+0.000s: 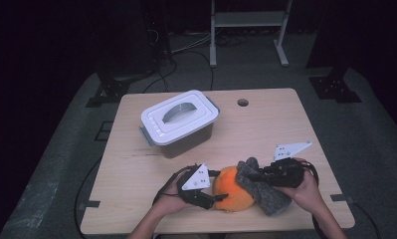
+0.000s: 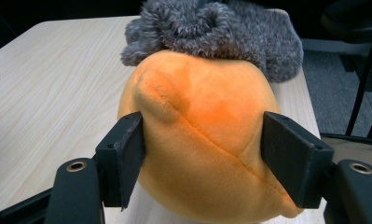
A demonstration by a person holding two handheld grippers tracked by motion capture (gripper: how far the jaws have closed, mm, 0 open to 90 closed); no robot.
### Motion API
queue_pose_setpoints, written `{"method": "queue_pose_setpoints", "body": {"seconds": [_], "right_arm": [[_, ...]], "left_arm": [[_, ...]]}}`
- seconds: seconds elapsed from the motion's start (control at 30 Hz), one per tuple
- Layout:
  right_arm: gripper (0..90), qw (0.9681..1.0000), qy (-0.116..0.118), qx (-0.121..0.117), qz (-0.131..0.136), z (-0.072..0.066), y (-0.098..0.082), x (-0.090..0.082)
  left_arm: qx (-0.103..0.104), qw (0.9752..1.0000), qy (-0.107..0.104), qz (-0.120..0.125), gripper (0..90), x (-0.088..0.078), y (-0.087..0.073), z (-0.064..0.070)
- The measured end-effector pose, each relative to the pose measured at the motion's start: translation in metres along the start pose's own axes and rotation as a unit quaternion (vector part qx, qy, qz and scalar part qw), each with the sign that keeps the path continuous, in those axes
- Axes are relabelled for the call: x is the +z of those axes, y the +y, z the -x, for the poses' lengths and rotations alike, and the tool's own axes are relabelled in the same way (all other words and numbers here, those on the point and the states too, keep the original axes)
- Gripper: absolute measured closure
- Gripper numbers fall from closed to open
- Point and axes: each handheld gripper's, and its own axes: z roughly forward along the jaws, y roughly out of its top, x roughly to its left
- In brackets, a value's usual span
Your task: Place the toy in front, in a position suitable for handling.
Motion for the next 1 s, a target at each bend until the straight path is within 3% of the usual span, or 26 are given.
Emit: {"method": "queue_pose_setpoints", "body": {"seconds": [0.1,0.23,0.33,0.53,0.67,0.83,1.0], "right_arm": [[78.0,0.9996,0.01,-0.019,0.017,-0.012,0.011,-0.001],[77.9,0.9989,0.001,-0.046,0.008,-0.026,0.021,0.007],[78.0,0.9993,0.001,-0.037,0.005,-0.021,0.017,0.008],[78.0,0.9999,-0.012,0.003,-0.004,0.002,-0.003,0.002],[78.0,0.9998,-0.017,-0.013,0.004,-0.007,0.005,0.001],[77.8,0.9988,0.001,-0.044,0.019,-0.026,0.02,0.006],[77.8,0.9988,-0.001,-0.047,0.01,-0.025,0.018,0.011]], "left_arm": [[0.009,0.9999,-0.002,0.005,32.2,0.003,0.004,0.005],[0.02,0.9998,0.0,-0.003,32.2,0.003,0.005,0.008],[0.012,0.9999,-0.002,0.0,32.9,0.002,0.003,0.007],[0.004,1.0,0.0,0.0,32.9,0.002,0.0,0.003],[0.004,1.0,-0.001,0.002,32.8,0.004,0.002,0.005],[0.006,1.0,-0.002,0.004,32.8,0.004,0.003,0.007],[-0.005,1.0,0.004,0.001,33.4,0.004,0.0,0.004]]}}
